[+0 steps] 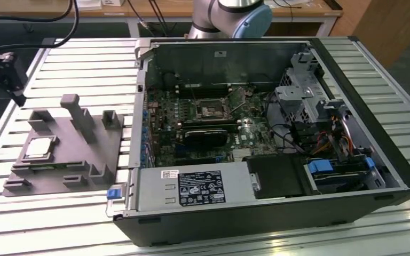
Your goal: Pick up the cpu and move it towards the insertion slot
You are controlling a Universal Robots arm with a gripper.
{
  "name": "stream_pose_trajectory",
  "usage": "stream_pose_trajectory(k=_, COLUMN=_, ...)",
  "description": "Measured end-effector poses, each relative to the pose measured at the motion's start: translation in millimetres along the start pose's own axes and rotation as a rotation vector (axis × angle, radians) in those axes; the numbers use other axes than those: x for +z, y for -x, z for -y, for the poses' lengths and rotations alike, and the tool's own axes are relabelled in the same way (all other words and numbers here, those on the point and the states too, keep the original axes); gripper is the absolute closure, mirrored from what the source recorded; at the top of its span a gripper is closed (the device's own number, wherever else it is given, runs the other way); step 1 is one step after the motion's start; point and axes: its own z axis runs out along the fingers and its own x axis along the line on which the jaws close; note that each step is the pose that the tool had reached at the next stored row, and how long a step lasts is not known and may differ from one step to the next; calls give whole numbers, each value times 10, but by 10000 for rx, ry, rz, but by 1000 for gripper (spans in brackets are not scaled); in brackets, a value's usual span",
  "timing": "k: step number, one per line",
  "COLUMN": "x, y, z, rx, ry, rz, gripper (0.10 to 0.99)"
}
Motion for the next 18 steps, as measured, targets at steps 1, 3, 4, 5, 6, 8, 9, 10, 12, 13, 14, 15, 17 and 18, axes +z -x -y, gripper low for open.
stream_pose_trajectory(k=1, x=15, y=-1, z=3, rx=-4, ry=0, rz=-1, gripper=443)
stream_pose_trajectory(k=3, x=51, y=-1, z=9, rx=-13, ry=0, rz=-1, gripper=384)
stream_pose_trajectory(k=4, x=69, y=-1, z=12, rx=-20, ry=0, rz=0, gripper=322)
stream_pose_trajectory(k=5, x=84, y=-1, z=14, rx=-31, ry=0, rz=0, gripper=322)
stream_pose_trajectory(k=6, x=97, y=-1, z=16, rx=-41, ry=0, rz=-1, gripper=322)
stream_pose_trajectory(k=8, x=128, y=-1, z=20, rx=-52, ry=-1, rz=-3, gripper=322)
stream_pose_trajectory(k=9, x=143, y=-1, z=20, rx=-55, ry=-1, rz=-3, gripper=322)
stream_pose_trajectory(k=10, x=158, y=-1, z=21, rx=-57, ry=0, rz=-2, gripper=322)
stream_pose_trajectory(k=12, x=179, y=-1, z=22, rx=-59, ry=-2, rz=-2, gripper=322)
stream_pose_trajectory(k=13, x=186, y=-1, z=23, rx=-60, ry=-3, rz=-2, gripper=322)
stream_pose_trajectory(k=14, x=188, y=-2, z=24, rx=-59, ry=-5, rz=-5, gripper=322)
stream_pose_trajectory(k=15, x=192, y=-2, z=26, rx=-59, ry=-5, rz=-5, gripper=322)
stream_pose_trajectory(k=17, x=203, y=-1, z=30, rx=-59, ry=-4, rz=-2, gripper=322)
stream_pose_trajectory(k=18, x=209, y=-2, z=31, rx=-58, ry=-3, rz=-1, gripper=322)
